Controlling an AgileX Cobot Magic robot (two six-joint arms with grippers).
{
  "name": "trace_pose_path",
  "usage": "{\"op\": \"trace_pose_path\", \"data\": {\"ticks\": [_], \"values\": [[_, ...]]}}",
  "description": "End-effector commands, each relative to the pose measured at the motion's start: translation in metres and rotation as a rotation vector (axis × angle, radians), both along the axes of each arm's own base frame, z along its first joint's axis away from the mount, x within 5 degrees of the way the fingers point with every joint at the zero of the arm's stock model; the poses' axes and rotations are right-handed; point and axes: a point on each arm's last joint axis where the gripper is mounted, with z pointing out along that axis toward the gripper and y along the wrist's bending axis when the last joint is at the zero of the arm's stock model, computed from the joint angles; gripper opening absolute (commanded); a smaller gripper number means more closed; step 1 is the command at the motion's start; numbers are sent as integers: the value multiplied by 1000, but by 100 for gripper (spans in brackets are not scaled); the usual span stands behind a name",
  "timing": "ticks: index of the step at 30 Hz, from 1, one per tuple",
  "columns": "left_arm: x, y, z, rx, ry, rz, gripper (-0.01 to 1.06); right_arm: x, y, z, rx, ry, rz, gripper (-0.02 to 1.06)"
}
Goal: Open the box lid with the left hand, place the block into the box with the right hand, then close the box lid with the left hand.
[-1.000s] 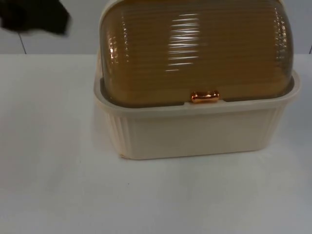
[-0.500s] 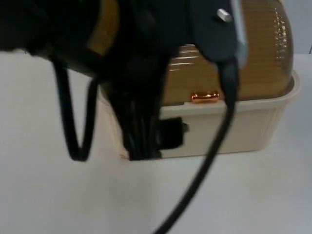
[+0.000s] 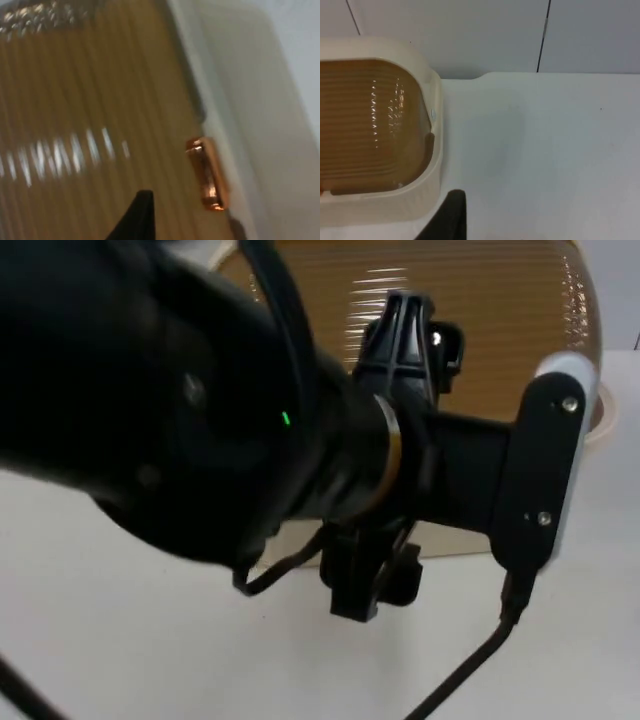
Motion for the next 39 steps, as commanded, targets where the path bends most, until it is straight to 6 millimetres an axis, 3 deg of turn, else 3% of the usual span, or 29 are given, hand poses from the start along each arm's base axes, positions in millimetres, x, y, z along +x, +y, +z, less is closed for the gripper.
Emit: {"op": "trace_pose_path", "data": {"ticks": [1, 4, 13, 16, 20, 21, 24, 25, 26, 29, 39], "values": [[5, -4, -1, -35, -67, 23, 105, 0, -2, 5, -26, -36, -2, 104], [9, -5, -6, -103, -57, 121, 105, 0, -2, 5, -33, -37, -5, 104], [18, -19, -4, -167, -52, 158, 103, 0, -2, 5, -33, -39, -4, 104], [20, -22, -6, -164, -55, 162, 94, 0, -2, 5, -33, -39, -4, 104], [20, -23, -11, -159, -41, 160, 57, 0, -2, 5, -34, -40, -5, 104], [20, -23, -11, -159, -41, 160, 57, 0, -2, 5, -34, -40, -5, 104], [20, -23, -11, -165, -36, 161, 30, 0, -3, 5, -45, -42, -9, 104], [19, -23, -11, -172, -29, 164, 23, 0, -3, 5, -50, -43, -10, 104], [19, -23, -11, -172, -29, 164, 23, 0, -3, 5, -50, -43, -10, 104], [17, -25, -13, -209, 17, 163, 2, 1, -3, 6, -51, -55, -9, 104], [21, -29, -25, -208, 68, 162, 0, 1, -3, 7, -51, -59, -9, 104]]}}
